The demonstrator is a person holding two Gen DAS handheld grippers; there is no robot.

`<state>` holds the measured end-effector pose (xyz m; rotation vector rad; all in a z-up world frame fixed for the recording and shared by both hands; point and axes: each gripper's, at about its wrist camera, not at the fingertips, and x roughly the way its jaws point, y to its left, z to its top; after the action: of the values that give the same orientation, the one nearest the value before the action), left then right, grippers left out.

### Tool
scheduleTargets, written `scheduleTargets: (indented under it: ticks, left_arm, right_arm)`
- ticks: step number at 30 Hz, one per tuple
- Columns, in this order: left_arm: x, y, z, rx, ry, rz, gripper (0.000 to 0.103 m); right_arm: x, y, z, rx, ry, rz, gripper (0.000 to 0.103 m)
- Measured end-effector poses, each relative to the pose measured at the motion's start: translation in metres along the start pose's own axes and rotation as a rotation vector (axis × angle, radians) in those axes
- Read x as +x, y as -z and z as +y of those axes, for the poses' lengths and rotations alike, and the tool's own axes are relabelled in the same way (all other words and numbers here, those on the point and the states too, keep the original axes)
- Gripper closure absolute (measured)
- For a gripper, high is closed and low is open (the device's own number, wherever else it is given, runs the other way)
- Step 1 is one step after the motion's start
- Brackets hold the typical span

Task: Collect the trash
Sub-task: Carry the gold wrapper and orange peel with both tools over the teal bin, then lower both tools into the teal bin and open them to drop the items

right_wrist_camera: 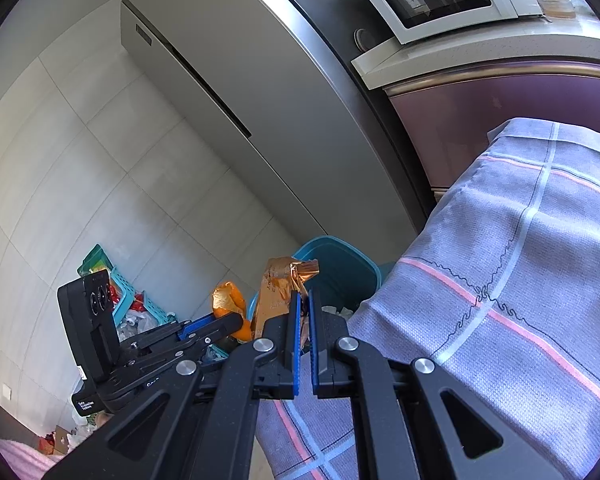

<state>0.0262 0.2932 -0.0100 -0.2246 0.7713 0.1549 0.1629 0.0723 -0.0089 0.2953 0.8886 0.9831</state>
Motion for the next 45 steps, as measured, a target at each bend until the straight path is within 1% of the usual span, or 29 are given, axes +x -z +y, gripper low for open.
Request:
scheduleTargets:
  ticks: [15,30,45]
  left_arm:
    - [0.003,0.001,0.005,-0.012,-0.016,0.003,0.088]
    - [0.007,-0.003,0.011,-0.023,-0.043,0.003,0.088]
    - [0.021,-0.004,0.022,-0.036,-0.065,0.027,0.088]
  right_arm:
    - [0.011,-0.005,0.002,-0.007,-0.008,0.014,0.1]
    - [0.022,-0.008,0.005,-0.021,0.008,0.034,0.1]
    - [0.043,-0.011,0.009,-0.027,0.033,0.065,0.1]
